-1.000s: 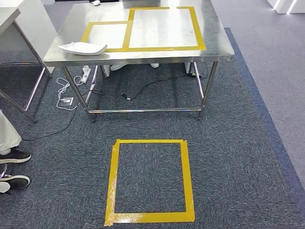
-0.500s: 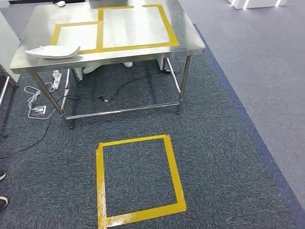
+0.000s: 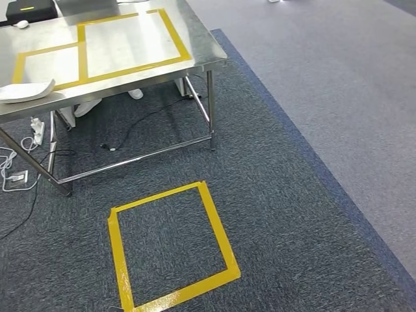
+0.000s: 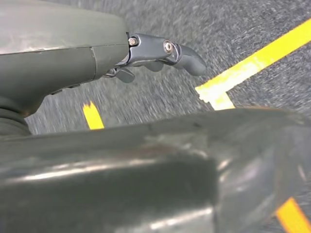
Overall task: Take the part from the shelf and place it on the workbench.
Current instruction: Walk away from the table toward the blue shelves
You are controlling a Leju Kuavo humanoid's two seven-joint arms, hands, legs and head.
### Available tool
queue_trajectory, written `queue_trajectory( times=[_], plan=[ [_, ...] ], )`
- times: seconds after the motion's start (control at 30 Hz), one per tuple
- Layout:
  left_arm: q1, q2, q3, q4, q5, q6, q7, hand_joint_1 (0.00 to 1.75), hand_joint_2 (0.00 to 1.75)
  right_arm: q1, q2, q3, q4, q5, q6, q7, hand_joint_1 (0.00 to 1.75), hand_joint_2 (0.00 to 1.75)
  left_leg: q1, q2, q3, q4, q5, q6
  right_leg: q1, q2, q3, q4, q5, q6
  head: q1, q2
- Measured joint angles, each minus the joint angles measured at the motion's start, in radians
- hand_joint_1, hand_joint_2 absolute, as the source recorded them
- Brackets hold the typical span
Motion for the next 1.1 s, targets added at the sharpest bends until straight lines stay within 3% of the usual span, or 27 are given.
queue_trajectory(
  times=[0.03, 0.1, 0.17, 0.23, 0.3, 0.33, 0.37, 0.43, 0.5, 0.53, 0.57, 0.6, 0.67, 0.73, 0.8, 0.87, 0.93, 1.0, 1.03, 1.07, 1.1],
  plan=[
    [0.000, -0.003, 0.011, 0.000, 0.014, -0.001, -0.009, 0.00, 0.00, 0.001, 0.000, 0.000, 0.000, 0.000, 0.000, 0.002, 0.00, 0.00, 0.000, -0.001, -0.007, 0.016, 0.005, 0.002, 0.001, 0.014, 0.000, 0.001, 0.001, 0.000, 0.000, 0.000],
    [-0.001, -0.008, 0.023, 0.000, 0.026, -0.001, -0.019, 0.00, 0.00, 0.002, 0.000, 0.000, 0.000, 0.000, 0.000, 0.005, 0.00, 0.00, 0.000, -0.016, 0.024, -0.057, 0.067, 0.009, 0.002, 0.042, 0.000, 0.004, 0.001, 0.001, 0.000, 0.000],
    [-0.002, -0.011, 0.029, 0.000, 0.020, 0.002, -0.023, 0.00, 0.00, -0.001, 0.001, 0.000, 0.000, 0.001, 0.000, 0.008, 0.00, 0.00, 0.002, -0.076, 0.074, -0.190, 0.139, 0.018, 0.003, 0.070, -0.006, 0.011, 0.000, 0.006, 0.001, 0.000],
    [-0.002, -0.013, 0.035, 0.000, 0.005, 0.008, -0.023, 0.00, 0.00, -0.004, 0.002, 0.000, 0.000, 0.005, 0.000, 0.013, 0.00, 0.00, 0.003, -0.115, 0.096, -0.261, 0.155, 0.021, 0.001, 0.096, -0.022, 0.020, 0.002, 0.017, 0.001, 0.000],
    [-0.004, -0.015, 0.038, 0.000, -0.007, 0.011, -0.021, 0.00, 0.00, -0.002, 0.002, 0.000, 0.000, 0.007, 0.000, 0.019, 0.00, 0.00, 0.004, -0.093, 0.098, -0.275, 0.151, 0.026, -0.003, 0.118, -0.041, 0.023, 0.005, 0.031, 0.001, 0.000],
    [-0.005, -0.015, 0.038, 0.000, -0.011, 0.011, -0.019, 0.00, 0.00, 0.000, 0.002, 0.000, 0.000, 0.008, 0.000, 0.021, 0.00, 0.00, 0.005, -0.079, 0.098, -0.281, 0.155, 0.030, -0.003, 0.108, -0.050, 0.032, -0.001, 0.037, 0.002, 0.000],
    [-0.006, -0.015, 0.039, 0.000, -0.013, 0.011, -0.017, 0.00, 0.00, 0.001, 0.002, 0.000, 0.000, 0.008, 0.000, 0.023, 0.00, 0.00, 0.006, -0.063, 0.099, -0.287, 0.158, 0.036, -0.002, 0.085, -0.067, 0.056, -0.018, 0.041, 0.005, 0.000],
    [-0.006, -0.016, 0.040, 0.000, -0.015, 0.007, -0.013, 0.00, 0.00, -0.001, 0.002, 0.000, 0.000, 0.009, 0.000, 0.026, 0.00, 0.00, 0.004, -0.030, 0.099, -0.292, 0.161, 0.042, 0.000, 0.021, -0.119, 0.163, -0.079, 0.048, 0.010, 0.000],
    [-0.004, -0.017, 0.042, 0.000, -0.014, 0.000, -0.008, 0.00, 0.00, -0.001, 0.002, 0.000, 0.000, 0.010, 0.001, 0.031, 0.00, 0.00, 0.001, 0.006, 0.098, -0.292, 0.160, 0.044, -0.002, -0.007, -0.172, 0.281, -0.125, 0.054, 0.012, 0.000],
    [-0.004, -0.018, 0.043, 0.000, -0.013, -0.002, -0.007, 0.00, 0.00, 0.000, 0.002, 0.000, 0.000, 0.010, 0.002, 0.035, 0.00, 0.00, 0.000, 0.022, 0.098, -0.292, 0.160, 0.044, -0.003, -0.012, -0.177, 0.298, -0.123, 0.057, 0.012, 0.000],
    [-0.005, -0.018, 0.044, 0.000, -0.015, -0.003, -0.006, 0.00, 0.00, 0.001, 0.002, 0.000, 0.000, 0.011, 0.002, 0.039, 0.00, 0.00, 0.000, 0.036, 0.098, -0.292, 0.160, 0.044, -0.004, -0.018, -0.162, 0.276, -0.103, 0.059, 0.012, 0.000],
    [-0.006, -0.018, 0.044, 0.000, -0.019, -0.003, -0.005, 0.00, 0.00, 0.001, 0.002, 0.000, 0.000, 0.012, 0.002, 0.042, 0.00, 0.00, 0.000, 0.048, 0.099, -0.291, 0.159, 0.043, -0.005, -0.029, -0.126, 0.215, -0.071, 0.059, 0.012, 0.000],
    [-0.008, -0.019, 0.044, 0.000, -0.032, -0.002, -0.003, 0.00, 0.00, 0.000, 0.002, 0.000, 0.000, 0.014, 0.002, 0.048, 0.00, 0.00, -0.003, 0.068, 0.102, -0.290, 0.156, 0.037, -0.002, -0.079, -0.046, 0.074, -0.025, 0.053, 0.013, 0.000],
    [-0.008, -0.018, 0.043, 0.000, -0.042, -0.001, 0.002, 0.00, 0.00, -0.002, 0.002, 0.000, 0.000, 0.015, 0.002, 0.050, 0.00, 0.00, -0.009, 0.086, 0.106, -0.287, 0.154, 0.028, 0.003, -0.104, -0.015, 0.012, -0.015, 0.041, 0.012, 0.000],
    [-0.009, -0.018, 0.043, 0.000, -0.049, -0.001, 0.007, 0.00, 0.00, 0.000, 0.002, 0.000, 0.000, 0.016, 0.003, 0.053, 0.00, 0.00, -0.008, 0.101, 0.111, -0.287, 0.151, 0.017, 0.004, -0.082, -0.017, 0.010, -0.011, 0.027, 0.011, 0.000],
    [-0.008, -0.017, 0.043, 0.000, -0.057, -0.001, 0.010, 0.00, 0.00, 0.002, 0.002, 0.000, 0.000, 0.018, 0.003, 0.056, 0.00, 0.00, -0.004, 0.071, 0.107, -0.262, 0.125, 0.005, -0.001, -0.061, -0.013, 0.007, -0.004, 0.014, 0.009, 0.000],
    [-0.005, -0.015, 0.043, 0.000, -0.063, -0.001, 0.013, 0.00, 0.00, 0.000, 0.002, 0.000, 0.000, 0.020, 0.005, 0.059, 0.00, 0.00, 0.001, 0.017, 0.068, -0.157, 0.059, -0.004, -0.003, -0.037, -0.012, 0.005, 0.003, 0.005, 0.007, 0.000],
    [0.000, -0.014, 0.043, 0.000, -0.065, -0.001, 0.015, 0.00, 0.00, 0.001, 0.002, 0.000, 0.000, 0.021, 0.009, 0.061, 0.00, 0.00, 0.003, -0.001, 0.015, -0.025, 0.000, -0.006, -0.001, -0.010, -0.014, 0.006, 0.006, 0.000, 0.007, 0.000],
    [0.002, -0.014, 0.042, 0.000, -0.065, -0.001, 0.015, 0.00, 0.00, 0.002, 0.002, 0.000, 0.000, 0.021, 0.010, 0.062, 0.00, 0.00, 0.003, -0.003, 0.002, 0.003, -0.002, -0.005, -0.001, 0.005, -0.014, 0.006, 0.007, 0.000, 0.007, 0.000],
    [0.003, -0.014, 0.042, 0.000, -0.065, -0.001, 0.015, 0.00, 0.00, 0.003, 0.002, 0.000, 0.000, 0.021, 0.011, 0.063, 0.00, 0.00, 0.003, -0.004, 0.008, -0.011, 0.018, -0.003, 0.000, 0.020, -0.014, 0.007, 0.007, 0.001, 0.007, 0.000],
    [0.003, -0.014, 0.042, 0.000, -0.065, -0.001, 0.015, 0.00, 0.00, 0.004, 0.002, 0.000, 0.000, 0.021, 0.011, 0.063, 0.00, 0.00, 0.003, -0.010, 0.030, -0.061, 0.053, 0.000, 0.000, 0.036, -0.013, 0.009, 0.007, 0.001, 0.008, 0.000]
  ],
)
